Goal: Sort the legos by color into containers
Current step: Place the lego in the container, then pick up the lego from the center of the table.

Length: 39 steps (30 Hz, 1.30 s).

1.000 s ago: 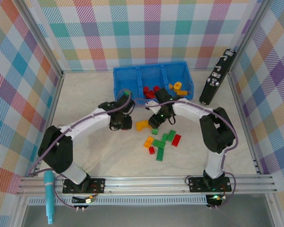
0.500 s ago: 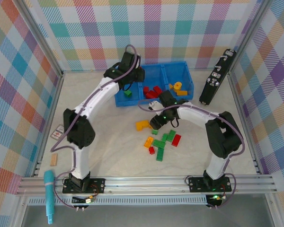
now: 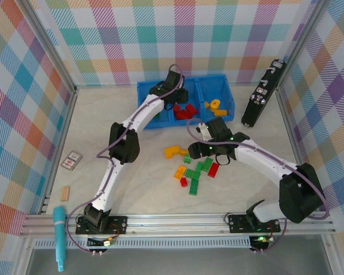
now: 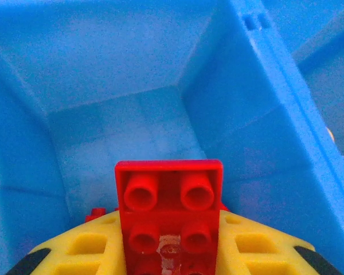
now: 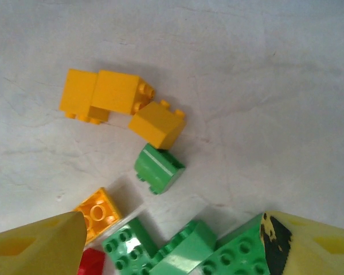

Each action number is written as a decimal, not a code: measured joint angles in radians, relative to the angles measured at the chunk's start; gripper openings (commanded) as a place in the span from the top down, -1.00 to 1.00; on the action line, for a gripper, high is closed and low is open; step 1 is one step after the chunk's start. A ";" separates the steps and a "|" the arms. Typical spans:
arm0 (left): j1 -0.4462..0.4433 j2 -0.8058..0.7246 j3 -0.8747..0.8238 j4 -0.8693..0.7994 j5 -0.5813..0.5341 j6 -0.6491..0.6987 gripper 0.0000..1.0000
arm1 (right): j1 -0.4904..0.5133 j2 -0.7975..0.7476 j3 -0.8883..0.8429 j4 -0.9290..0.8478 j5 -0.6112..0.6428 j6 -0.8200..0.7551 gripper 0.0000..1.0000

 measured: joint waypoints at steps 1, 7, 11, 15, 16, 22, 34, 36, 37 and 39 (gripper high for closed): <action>0.000 0.003 0.000 0.005 0.005 -0.005 0.34 | 0.000 -0.005 -0.018 0.015 -0.012 0.039 -0.60; 0.000 0.016 0.011 0.034 0.035 -0.044 -0.01 | 0.000 -0.066 -0.134 0.038 -0.031 0.230 -0.60; 0.000 0.020 0.011 0.052 0.059 -0.055 -0.32 | 0.000 -0.146 -0.168 0.020 -0.017 0.291 -0.61; -0.003 0.020 0.000 0.070 0.064 -0.047 -0.40 | 0.000 -0.214 -0.169 -0.004 0.006 0.323 -0.62; -0.003 0.020 -0.002 0.069 0.067 -0.043 -0.40 | 0.000 -0.227 -0.171 -0.012 0.013 0.328 -0.63; -0.015 -0.032 -0.064 0.031 0.048 0.036 -0.41 | 0.000 -0.307 -0.195 -0.084 0.079 0.367 -0.67; -0.137 -0.498 -0.426 -0.117 -0.103 0.169 -0.43 | -0.082 -0.447 -0.200 -0.167 0.183 0.362 -0.74; -0.164 -0.546 -0.490 -0.136 -0.111 0.168 -0.42 | -0.097 -0.451 -0.200 -0.176 0.186 0.349 -0.75; -0.180 -0.565 -0.525 -0.149 -0.115 0.164 -0.42 | -0.107 -0.451 -0.200 -0.181 0.187 0.343 -0.75; -0.210 -0.583 -0.588 -0.171 -0.117 0.149 -0.40 | -0.127 -0.451 -0.200 -0.188 0.187 0.332 -0.75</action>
